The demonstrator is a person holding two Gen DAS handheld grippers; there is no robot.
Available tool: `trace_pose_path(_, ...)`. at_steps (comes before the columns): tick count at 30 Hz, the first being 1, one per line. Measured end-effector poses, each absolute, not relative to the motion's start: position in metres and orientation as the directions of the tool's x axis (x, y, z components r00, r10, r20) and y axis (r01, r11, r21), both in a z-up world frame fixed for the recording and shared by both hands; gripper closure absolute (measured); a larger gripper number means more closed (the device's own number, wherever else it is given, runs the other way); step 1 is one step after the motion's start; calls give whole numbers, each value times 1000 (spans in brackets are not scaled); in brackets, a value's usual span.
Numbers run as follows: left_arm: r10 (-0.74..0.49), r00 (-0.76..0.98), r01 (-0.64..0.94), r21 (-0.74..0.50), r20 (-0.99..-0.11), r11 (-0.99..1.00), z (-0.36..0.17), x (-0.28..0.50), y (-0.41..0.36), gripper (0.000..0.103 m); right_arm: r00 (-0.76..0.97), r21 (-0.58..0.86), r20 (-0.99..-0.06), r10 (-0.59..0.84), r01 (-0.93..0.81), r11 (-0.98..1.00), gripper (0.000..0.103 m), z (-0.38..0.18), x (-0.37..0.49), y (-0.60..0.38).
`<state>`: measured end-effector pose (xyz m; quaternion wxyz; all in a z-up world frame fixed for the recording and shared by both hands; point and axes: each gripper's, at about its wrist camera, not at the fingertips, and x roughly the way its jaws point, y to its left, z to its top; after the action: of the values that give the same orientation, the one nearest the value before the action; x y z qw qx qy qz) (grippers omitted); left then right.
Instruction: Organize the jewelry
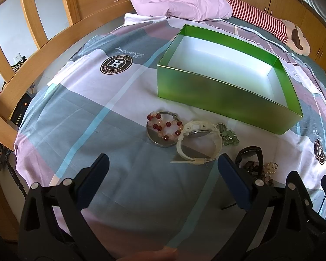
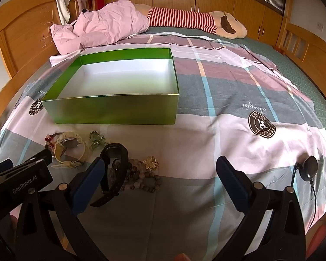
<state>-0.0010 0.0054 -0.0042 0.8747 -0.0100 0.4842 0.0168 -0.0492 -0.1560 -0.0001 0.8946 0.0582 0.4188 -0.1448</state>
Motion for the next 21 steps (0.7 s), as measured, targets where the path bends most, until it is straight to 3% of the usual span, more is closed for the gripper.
trace_pose_path(21, 39, 522, -50, 15, -852, 999, -5, 3, 4, 4, 606, -33, -764, -221, 305, 952, 3, -4, -50, -156)
